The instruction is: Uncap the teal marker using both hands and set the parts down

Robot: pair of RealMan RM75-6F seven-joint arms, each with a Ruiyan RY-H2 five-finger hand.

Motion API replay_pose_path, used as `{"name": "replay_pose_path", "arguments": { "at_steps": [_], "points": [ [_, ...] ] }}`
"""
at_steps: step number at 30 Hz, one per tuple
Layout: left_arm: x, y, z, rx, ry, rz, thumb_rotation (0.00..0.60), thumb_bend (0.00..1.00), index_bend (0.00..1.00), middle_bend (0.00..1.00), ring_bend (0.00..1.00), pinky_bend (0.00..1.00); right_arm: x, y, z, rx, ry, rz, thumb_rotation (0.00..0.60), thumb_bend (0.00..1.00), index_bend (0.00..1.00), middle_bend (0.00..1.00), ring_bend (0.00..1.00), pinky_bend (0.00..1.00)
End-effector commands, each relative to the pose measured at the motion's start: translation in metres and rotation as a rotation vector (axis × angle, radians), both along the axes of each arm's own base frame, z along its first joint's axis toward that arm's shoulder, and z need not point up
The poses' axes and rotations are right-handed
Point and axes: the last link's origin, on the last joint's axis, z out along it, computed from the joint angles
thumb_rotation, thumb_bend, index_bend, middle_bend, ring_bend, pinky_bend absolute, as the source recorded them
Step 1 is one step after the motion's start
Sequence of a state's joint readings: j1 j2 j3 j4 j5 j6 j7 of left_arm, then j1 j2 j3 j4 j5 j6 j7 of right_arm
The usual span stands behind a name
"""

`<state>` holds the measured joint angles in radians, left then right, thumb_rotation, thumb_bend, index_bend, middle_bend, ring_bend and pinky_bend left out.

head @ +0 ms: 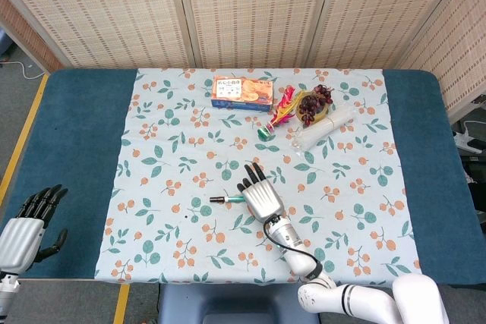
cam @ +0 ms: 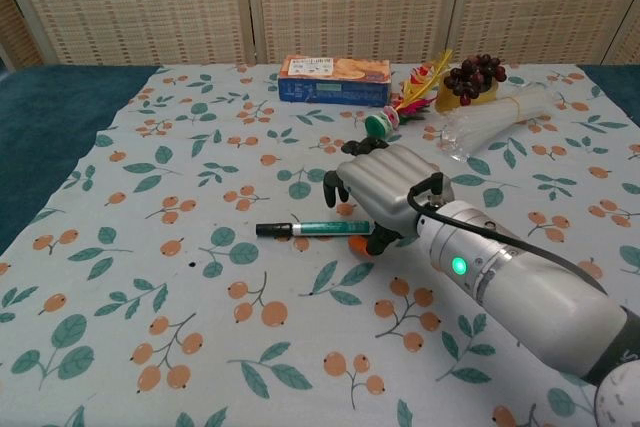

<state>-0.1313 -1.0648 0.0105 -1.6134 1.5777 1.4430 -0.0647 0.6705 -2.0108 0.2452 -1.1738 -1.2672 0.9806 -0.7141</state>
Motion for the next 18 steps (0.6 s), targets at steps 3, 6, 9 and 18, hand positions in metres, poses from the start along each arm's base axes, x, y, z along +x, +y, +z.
{"name": "replay_pose_path", "arguments": {
  "at_steps": [3, 6, 9, 18],
  "points": [
    [-0.0011, 0.0009, 0.0017, 0.003, -0.006, 0.002, 0.600, 0.46, 0.00, 0.00, 0.00, 0.09, 0.0042, -0.0020, -0.0096, 0.009, 0.001, -0.010, 0.600, 0.25, 0.38, 0.34, 0.01, 0.00],
    [-0.0014, 0.0007, 0.0025, 0.005, -0.005, -0.001, 0.600, 0.46, 0.00, 0.00, 0.00, 0.09, 0.0057, -0.0033, -0.0117, 0.011, -0.002, -0.016, 0.600, 0.26, 0.39, 0.35, 0.01, 0.00],
    [-0.0013, 0.0010, 0.0021, 0.005, -0.007, -0.001, 0.600, 0.46, 0.00, 0.00, 0.00, 0.09, 0.0061, -0.0032, -0.0136, 0.012, 0.005, -0.014, 0.600, 0.28, 0.41, 0.36, 0.02, 0.00],
    [-0.0019, 0.0001, 0.0036, 0.008, -0.012, -0.002, 0.600, 0.46, 0.00, 0.00, 0.00, 0.09, 0.0073, -0.0026, -0.0163, 0.010, 0.018, -0.013, 0.600, 0.34, 0.52, 0.44, 0.11, 0.00]
  ]
}}
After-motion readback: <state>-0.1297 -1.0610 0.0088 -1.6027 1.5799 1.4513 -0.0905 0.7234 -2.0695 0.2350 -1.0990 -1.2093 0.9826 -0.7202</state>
